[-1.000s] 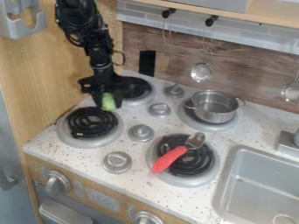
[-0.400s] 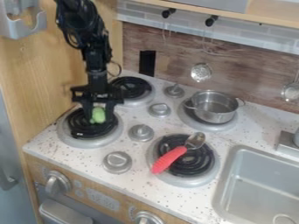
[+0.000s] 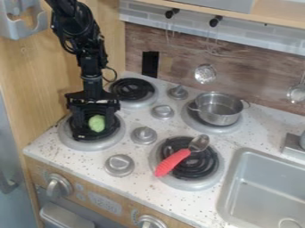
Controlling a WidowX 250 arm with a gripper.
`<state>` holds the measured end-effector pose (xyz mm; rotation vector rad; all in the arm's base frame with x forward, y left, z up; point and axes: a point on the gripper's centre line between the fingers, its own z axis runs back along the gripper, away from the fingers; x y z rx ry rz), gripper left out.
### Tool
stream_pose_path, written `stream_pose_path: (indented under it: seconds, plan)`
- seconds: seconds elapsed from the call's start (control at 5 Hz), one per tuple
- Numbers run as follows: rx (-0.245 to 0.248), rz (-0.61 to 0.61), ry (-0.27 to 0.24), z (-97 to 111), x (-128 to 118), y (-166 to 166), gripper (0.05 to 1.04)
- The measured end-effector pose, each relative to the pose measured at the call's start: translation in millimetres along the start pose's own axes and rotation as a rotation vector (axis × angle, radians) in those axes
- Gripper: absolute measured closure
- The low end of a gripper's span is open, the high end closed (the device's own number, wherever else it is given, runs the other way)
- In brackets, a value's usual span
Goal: Took item from top left corner and moved to bottom left burner
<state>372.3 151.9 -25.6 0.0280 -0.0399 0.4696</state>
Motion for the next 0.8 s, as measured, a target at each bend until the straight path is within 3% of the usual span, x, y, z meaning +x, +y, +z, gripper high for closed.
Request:
stream_pose_path:
  seconds: [0.2, 0.4, 0.8]
  plan:
    - [0.006, -0.039, 0.010, 12.1, -8.3, -4.2, 0.081]
    - [-0.019, -0.084, -0.040, 44.1, -9.3, -6.7, 0.085]
    - [-0.046, -0.312, 0.007, 52.6, -6.1, -17.6, 0.085]
